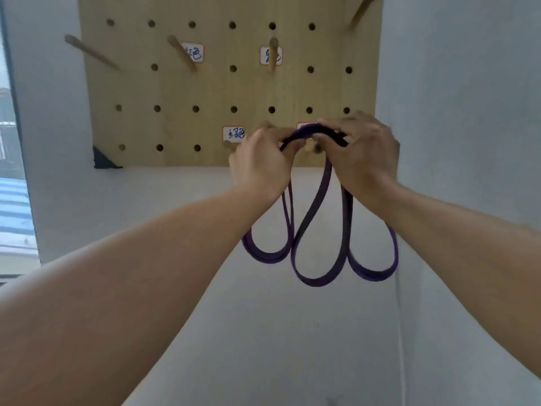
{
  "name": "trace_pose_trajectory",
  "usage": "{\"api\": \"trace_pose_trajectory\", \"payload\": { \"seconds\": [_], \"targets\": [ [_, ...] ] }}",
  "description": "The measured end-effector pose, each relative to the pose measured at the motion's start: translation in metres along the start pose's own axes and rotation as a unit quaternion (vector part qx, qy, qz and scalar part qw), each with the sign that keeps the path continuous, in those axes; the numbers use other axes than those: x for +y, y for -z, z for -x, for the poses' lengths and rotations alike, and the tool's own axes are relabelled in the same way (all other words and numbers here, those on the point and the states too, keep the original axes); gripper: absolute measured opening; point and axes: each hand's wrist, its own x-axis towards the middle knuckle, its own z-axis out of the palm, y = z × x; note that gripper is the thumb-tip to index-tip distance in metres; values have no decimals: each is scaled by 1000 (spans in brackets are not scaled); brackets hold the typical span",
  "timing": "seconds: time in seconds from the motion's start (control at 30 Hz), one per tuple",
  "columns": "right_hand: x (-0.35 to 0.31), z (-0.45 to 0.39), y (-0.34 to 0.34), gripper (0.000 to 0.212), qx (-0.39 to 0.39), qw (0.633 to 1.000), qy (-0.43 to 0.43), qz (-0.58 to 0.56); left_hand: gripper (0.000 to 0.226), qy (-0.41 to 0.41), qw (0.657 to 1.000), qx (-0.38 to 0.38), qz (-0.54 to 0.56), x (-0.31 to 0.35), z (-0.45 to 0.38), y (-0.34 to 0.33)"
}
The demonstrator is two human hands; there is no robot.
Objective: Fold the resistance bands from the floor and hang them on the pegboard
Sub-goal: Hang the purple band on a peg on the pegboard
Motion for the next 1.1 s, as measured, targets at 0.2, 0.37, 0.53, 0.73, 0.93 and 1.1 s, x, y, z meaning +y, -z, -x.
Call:
{"api": "trace_pose_trajectory", "payload": {
  "seconds": [0.2,0.37,0.53,0.73,0.93,1.1],
  "targets": [
    [28,-16,-17,22,-58,994,-92,-30,24,37,997,-60,-10,-4,-17,-33],
    [38,-26,-38,18,-61,975,-175,-120,26,50,995,-85,6,-18,-23,-51],
    [51,-27,-64,18,-40,961,-189,-199,23,69,993,-95,23,-25,-27,-63],
    [54,-35,-76,25,-96,972,-120,-177,33,104,987,-116,28,-36,-27,-78],
    [57,-47,-80,21,-109,955,-176,-211,36,115,986,-120,-6,-38,-26,-86],
    [57,-37,-76,22,-84,942,-210,-249,34,149,979,-142,5,-34,-27,-83]
  ]
}}
